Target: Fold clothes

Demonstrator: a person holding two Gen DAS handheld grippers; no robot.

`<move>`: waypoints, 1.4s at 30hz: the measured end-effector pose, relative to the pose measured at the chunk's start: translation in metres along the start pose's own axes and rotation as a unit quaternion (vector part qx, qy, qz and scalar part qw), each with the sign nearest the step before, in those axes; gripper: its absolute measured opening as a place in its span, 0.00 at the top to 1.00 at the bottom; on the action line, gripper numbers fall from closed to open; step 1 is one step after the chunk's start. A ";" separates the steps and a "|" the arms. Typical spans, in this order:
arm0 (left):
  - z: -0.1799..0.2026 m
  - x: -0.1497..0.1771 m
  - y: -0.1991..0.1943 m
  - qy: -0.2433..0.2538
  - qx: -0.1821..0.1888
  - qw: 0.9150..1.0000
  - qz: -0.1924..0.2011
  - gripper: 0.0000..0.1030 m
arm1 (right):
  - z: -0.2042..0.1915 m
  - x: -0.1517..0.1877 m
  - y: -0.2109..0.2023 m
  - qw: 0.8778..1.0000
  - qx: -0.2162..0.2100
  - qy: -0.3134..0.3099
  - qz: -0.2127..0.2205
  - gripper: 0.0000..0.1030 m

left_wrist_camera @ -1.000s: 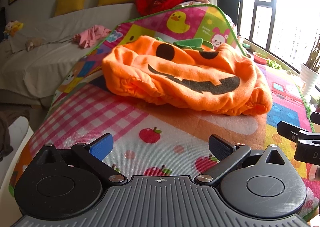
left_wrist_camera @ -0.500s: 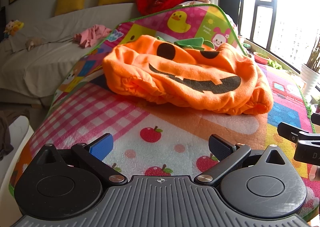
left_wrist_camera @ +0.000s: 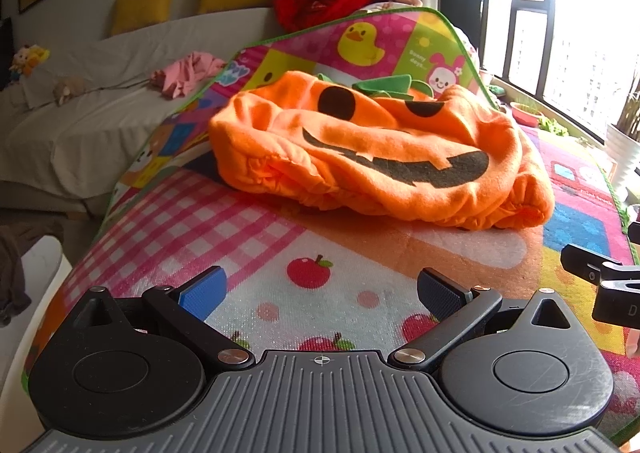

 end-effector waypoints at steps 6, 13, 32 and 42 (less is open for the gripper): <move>-0.005 0.001 0.007 -0.004 -0.002 1.000 -0.005 0.00 | -0.002 -0.001 0.002 1.000 0.000 -0.013 -0.002 0.00; -0.014 -0.012 0.020 0.017 -0.011 1.000 0.007 0.00 | -0.010 -0.011 0.023 0.997 -0.002 -0.083 -0.003 0.00; -0.044 -0.066 0.130 0.090 -0.094 0.991 0.014 0.00 | 0.010 -0.038 0.140 0.977 0.086 -0.195 -0.003 0.00; -0.109 -0.080 0.080 0.067 -0.170 0.983 0.033 0.00 | 0.098 -0.045 0.096 0.973 0.179 -0.149 -0.003 0.00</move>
Point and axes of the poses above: each gripper's, at about its wrist camera, not at the fingertips, and y roughly the way its jaws point, z to its right, x to its underside, the point moved 4 cm from there along y, roughly the way its jaws point, and after that the axes turned 9 degrees about z, right-handed, at the moved point
